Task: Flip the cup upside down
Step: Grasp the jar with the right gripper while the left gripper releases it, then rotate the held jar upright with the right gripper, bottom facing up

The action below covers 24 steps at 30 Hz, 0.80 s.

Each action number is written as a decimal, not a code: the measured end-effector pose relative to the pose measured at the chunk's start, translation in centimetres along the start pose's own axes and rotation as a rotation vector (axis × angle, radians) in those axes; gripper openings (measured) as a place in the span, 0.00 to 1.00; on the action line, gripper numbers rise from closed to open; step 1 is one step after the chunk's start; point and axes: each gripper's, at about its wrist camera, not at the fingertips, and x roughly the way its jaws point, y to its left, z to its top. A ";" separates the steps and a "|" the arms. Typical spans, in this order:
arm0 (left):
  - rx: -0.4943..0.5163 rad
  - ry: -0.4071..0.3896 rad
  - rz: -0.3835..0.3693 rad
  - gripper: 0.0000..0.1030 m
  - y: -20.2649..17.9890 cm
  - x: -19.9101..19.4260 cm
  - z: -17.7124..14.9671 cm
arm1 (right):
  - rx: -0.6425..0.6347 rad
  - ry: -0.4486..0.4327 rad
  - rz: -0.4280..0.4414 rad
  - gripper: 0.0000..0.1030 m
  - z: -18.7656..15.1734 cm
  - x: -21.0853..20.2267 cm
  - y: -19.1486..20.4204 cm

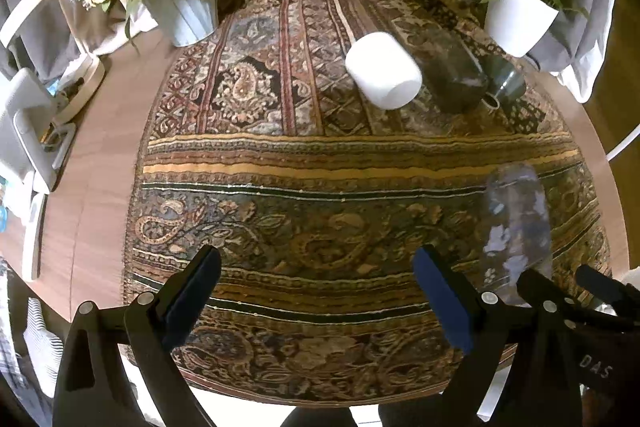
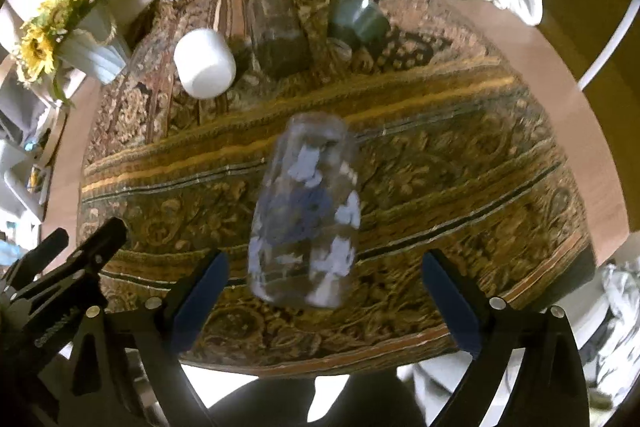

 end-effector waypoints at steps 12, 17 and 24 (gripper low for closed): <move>0.029 0.049 -0.009 0.95 0.6 2.1 -0.9 | 0.060 0.024 0.009 0.79 -0.7 2.5 0.1; 0.017 0.049 -0.025 0.95 0.6 2.0 -0.9 | 0.054 0.019 0.023 0.68 -0.8 2.1 0.1; 0.012 0.021 -0.037 0.95 0.1 1.1 -0.4 | 0.020 -0.025 0.005 0.68 -0.1 0.2 0.2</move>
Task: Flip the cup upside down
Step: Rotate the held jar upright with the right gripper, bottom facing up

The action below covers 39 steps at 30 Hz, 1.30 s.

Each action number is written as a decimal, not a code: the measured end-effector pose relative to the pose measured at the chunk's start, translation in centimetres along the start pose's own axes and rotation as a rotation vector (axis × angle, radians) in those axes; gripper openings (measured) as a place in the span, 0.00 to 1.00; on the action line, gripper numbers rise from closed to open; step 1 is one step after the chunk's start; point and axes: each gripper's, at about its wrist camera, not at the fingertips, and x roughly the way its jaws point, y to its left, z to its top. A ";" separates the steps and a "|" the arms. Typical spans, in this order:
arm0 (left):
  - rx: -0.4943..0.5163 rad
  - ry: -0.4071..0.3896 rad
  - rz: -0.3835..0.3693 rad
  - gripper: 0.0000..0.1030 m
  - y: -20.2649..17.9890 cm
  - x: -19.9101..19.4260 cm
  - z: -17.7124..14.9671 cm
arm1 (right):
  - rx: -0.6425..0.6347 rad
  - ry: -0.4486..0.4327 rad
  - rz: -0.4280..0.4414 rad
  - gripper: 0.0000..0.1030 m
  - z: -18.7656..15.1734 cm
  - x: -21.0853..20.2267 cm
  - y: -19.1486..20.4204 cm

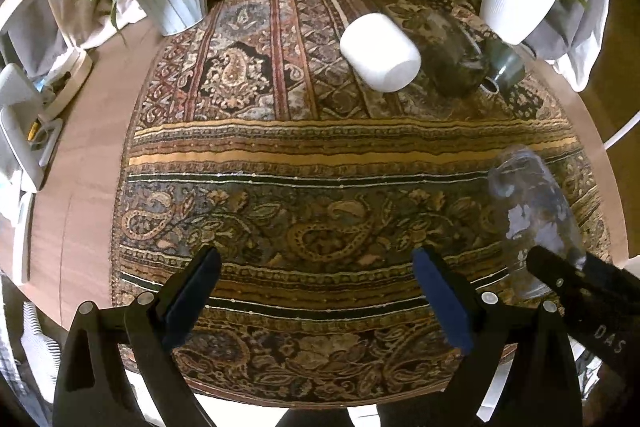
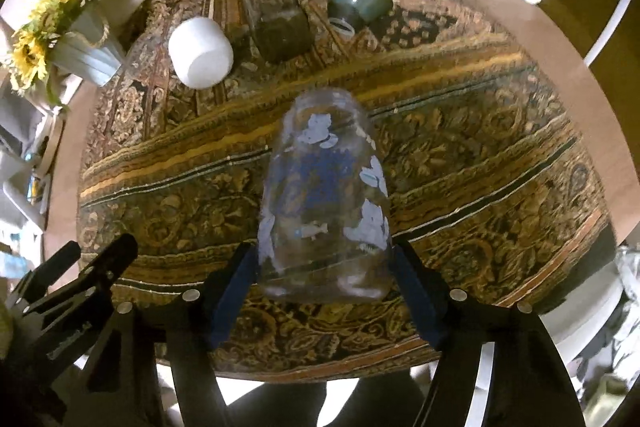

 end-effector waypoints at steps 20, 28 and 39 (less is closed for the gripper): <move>-0.044 -0.088 -0.011 0.95 -0.1 -2.0 2.9 | -0.041 -0.103 -0.017 0.67 6.1 -2.8 0.4; -0.056 -0.124 0.005 0.95 -0.4 -2.6 4.8 | -0.081 -0.090 -0.026 0.67 9.1 -2.1 1.2; -0.065 -0.122 0.024 0.95 -0.6 -2.5 6.5 | -0.107 -0.067 -0.031 0.67 11.1 -1.2 1.7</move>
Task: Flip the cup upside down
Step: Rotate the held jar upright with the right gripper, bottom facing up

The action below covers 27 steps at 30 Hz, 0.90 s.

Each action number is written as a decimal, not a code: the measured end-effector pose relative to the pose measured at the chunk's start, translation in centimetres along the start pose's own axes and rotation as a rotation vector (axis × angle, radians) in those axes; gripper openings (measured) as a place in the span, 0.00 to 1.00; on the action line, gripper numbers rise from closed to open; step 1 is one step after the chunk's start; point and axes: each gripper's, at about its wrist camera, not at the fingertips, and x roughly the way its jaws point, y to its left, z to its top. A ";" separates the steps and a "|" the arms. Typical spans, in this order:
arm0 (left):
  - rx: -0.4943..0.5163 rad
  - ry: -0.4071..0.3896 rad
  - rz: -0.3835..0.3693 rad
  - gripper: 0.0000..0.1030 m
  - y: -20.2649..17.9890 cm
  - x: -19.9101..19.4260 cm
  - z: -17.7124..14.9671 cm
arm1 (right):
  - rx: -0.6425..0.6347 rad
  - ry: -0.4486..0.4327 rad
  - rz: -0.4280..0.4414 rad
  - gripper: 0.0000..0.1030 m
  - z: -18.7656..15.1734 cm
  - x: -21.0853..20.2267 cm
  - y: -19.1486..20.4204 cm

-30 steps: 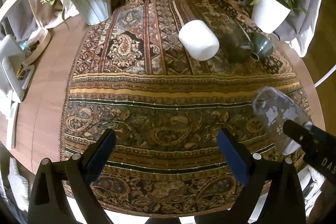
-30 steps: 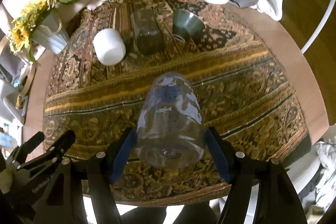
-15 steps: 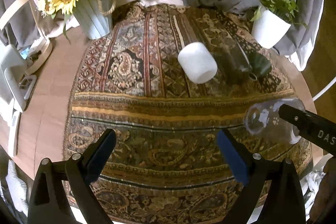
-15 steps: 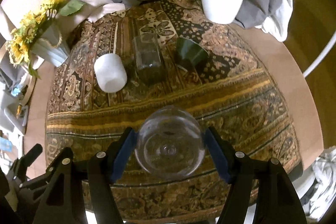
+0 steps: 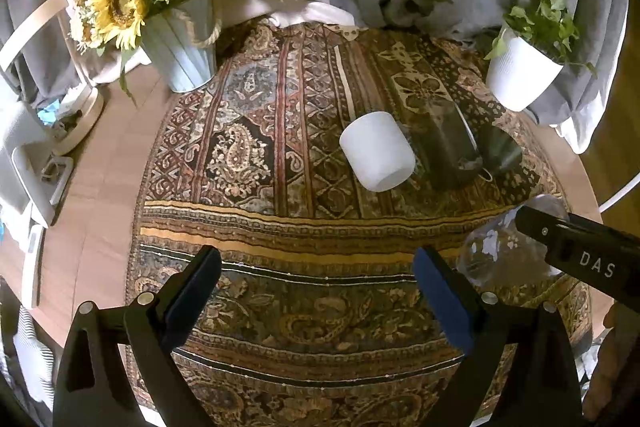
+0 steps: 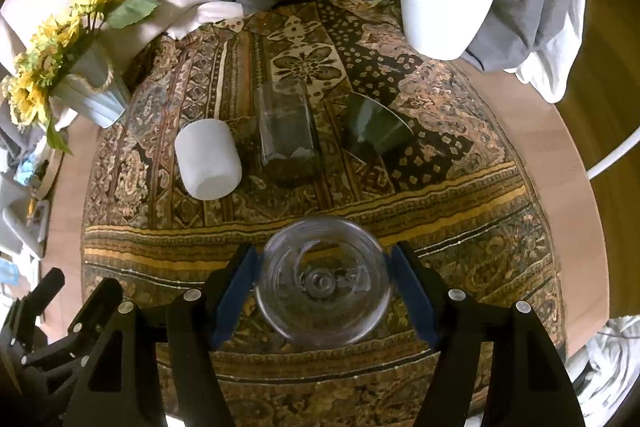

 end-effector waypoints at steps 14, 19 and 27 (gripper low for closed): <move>-0.025 -0.016 0.028 0.95 0.0 -0.5 0.3 | -0.041 0.025 0.017 0.72 0.7 0.9 0.5; -0.038 -0.023 0.031 0.96 -0.1 -1.0 0.3 | -0.048 -0.006 0.028 0.82 0.5 0.0 0.4; -0.038 -0.040 0.044 0.98 -1.3 -2.4 -0.5 | -0.026 -0.100 0.021 0.84 -1.0 -4.3 -1.5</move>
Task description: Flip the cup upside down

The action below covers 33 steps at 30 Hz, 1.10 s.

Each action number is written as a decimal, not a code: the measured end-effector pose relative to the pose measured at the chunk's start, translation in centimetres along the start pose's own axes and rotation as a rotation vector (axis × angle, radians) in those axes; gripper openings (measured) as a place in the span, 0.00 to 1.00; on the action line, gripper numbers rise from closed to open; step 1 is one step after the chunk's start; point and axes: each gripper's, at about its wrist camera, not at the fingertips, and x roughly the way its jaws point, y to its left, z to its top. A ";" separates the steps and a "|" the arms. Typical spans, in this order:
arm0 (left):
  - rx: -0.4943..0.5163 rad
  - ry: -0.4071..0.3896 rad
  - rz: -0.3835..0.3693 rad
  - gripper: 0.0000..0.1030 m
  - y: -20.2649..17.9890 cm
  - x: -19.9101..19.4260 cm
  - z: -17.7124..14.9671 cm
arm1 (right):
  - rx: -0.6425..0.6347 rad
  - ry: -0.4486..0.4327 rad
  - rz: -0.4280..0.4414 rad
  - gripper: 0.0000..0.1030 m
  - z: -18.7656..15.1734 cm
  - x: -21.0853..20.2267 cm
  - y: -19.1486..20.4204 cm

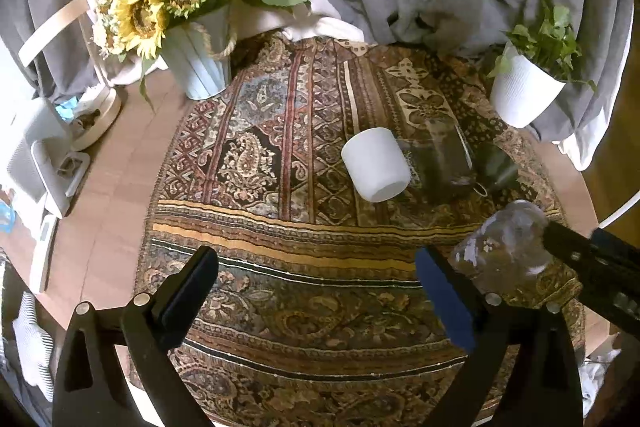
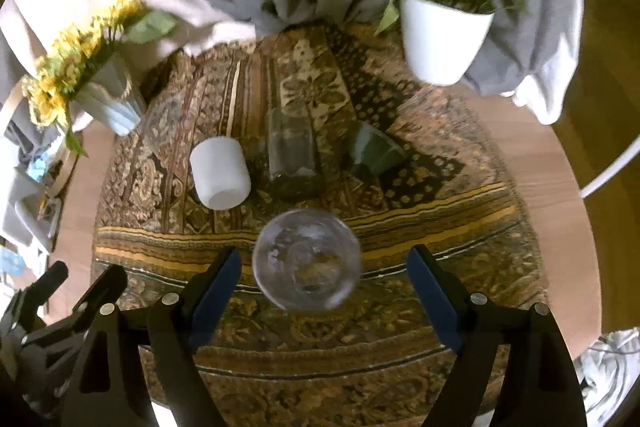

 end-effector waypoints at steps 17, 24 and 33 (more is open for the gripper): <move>0.066 -0.011 0.010 1.00 -4.6 -3.0 -3.3 | 0.013 -0.010 0.021 0.84 -4.6 -3.5 -4.3; 0.084 -0.013 0.028 1.00 -5.7 -3.4 -4.3 | 0.006 -0.004 0.003 0.84 -5.8 -3.5 -5.4; 0.075 -0.014 0.032 1.00 -6.1 -3.7 -4.8 | -0.017 -0.003 0.002 0.84 -6.3 -3.7 -5.8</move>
